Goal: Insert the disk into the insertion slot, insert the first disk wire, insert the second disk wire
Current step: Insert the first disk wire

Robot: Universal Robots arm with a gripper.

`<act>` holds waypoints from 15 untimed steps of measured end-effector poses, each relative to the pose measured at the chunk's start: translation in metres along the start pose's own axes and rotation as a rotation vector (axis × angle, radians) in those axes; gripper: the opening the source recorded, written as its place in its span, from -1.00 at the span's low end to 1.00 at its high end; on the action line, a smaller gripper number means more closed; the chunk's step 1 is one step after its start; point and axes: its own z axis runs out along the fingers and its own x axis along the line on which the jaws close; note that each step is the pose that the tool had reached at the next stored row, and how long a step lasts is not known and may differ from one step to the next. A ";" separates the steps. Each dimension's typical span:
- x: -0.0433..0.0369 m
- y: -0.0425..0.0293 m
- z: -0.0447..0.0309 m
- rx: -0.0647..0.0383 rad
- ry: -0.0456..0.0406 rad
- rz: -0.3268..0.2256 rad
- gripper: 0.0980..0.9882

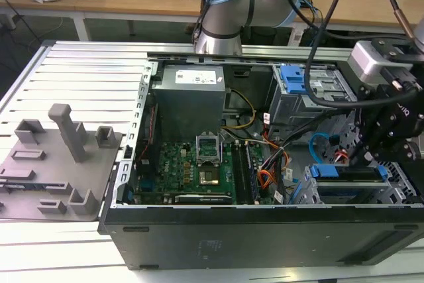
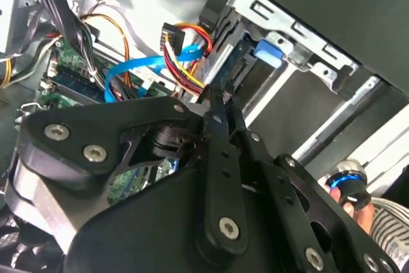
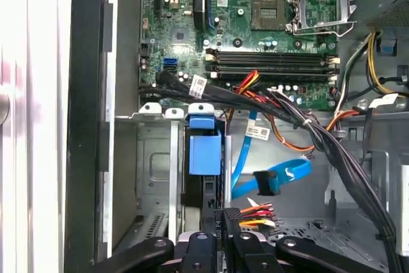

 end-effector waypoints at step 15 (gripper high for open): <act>0.0018 -0.0093 0.0022 -0.005 0.0004 0.000 -0.85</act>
